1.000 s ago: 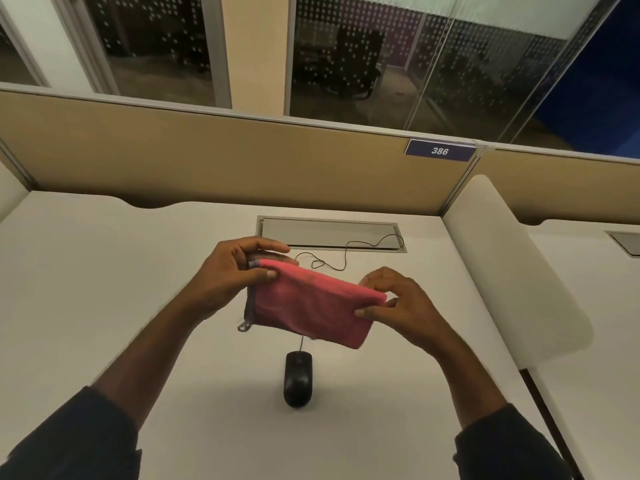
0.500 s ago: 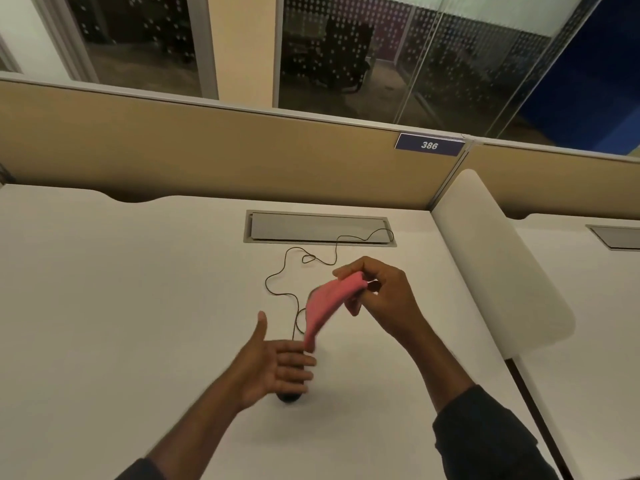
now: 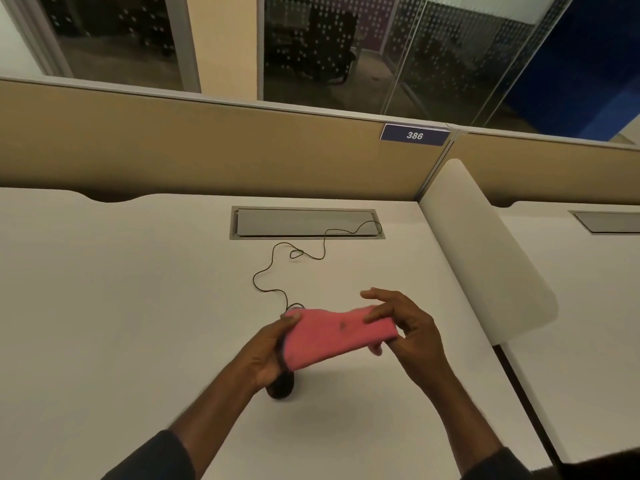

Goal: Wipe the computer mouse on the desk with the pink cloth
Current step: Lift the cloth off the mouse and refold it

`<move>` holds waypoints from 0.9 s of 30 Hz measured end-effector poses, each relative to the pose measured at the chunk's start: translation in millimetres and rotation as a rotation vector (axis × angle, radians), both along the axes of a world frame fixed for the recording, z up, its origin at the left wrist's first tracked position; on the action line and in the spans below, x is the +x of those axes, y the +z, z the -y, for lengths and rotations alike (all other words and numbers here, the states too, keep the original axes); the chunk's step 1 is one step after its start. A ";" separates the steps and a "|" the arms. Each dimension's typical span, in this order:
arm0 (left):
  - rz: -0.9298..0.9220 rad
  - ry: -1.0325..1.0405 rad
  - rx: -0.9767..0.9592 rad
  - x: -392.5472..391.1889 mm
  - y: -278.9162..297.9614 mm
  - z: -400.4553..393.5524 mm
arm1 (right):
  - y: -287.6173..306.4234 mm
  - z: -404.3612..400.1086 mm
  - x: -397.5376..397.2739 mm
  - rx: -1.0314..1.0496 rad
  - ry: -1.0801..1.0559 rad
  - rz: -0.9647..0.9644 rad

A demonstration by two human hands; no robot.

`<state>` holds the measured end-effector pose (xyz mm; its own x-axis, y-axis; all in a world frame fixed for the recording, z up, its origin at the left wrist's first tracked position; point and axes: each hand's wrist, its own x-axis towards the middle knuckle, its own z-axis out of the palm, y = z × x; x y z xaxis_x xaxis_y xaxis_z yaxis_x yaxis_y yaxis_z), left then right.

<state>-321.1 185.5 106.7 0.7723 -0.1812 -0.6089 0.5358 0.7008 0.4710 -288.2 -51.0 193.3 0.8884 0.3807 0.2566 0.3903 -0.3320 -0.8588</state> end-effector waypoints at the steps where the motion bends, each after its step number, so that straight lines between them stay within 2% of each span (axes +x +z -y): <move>1: -0.001 0.016 0.031 1.3 6.2 -2.4 | -4.5 5.5 -2.4 0.000 -0.008 -0.018; 3: 0.029 0.028 0.097 4.2 19.7 -9.2 | -14.9 16.6 -8.4 -0.015 -0.004 -0.092; 5: 0.077 0.036 0.141 6.4 32.0 -16.4 | -26.3 27.1 -13.4 0.000 0.012 -0.253; 7: 0.126 0.029 0.164 7.9 40.8 -22.9 | -36.2 30.2 -16.8 0.093 -0.019 -0.400; 10: 0.243 -0.029 0.242 10.1 53.6 -26.8 | -44.8 13.8 -20.0 0.255 -0.252 -0.496; 13: 0.407 -0.114 0.604 14.6 68.1 -20.5 | -41.4 -21.8 -23.8 0.224 -0.467 -0.351; 16: 0.530 -0.277 1.052 12.1 77.0 -5.9 | -22.0 -55.8 -29.8 0.304 -0.296 -0.357; 18: 0.630 -0.343 1.200 6.8 79.8 6.3 | -11.5 -69.6 -31.6 0.353 -0.150 -0.459; 20: 0.746 -0.327 1.274 1.6 81.0 15.4 | -6.3 -80.2 -29.2 0.399 -0.099 -0.573; 23: 0.875 -0.454 1.408 -7.3 77.8 22.1 | -4.0 -86.6 -20.6 0.490 -0.220 -0.713; 25: 0.846 -0.577 1.396 -12.8 70.1 23.2 | -6.0 -85.4 -13.8 0.545 -0.336 -0.795; 27: 0.837 -0.494 1.311 -16.5 61.3 23.1 | -8.3 -82.2 -8.0 0.571 -0.402 -0.841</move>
<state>-337.6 162.5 168.0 0.9749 -0.2227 -0.0009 -0.1234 -0.5438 0.8301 -296.1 31.2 185.0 0.8949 0.0412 -0.4443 -0.4414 0.2281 -0.8678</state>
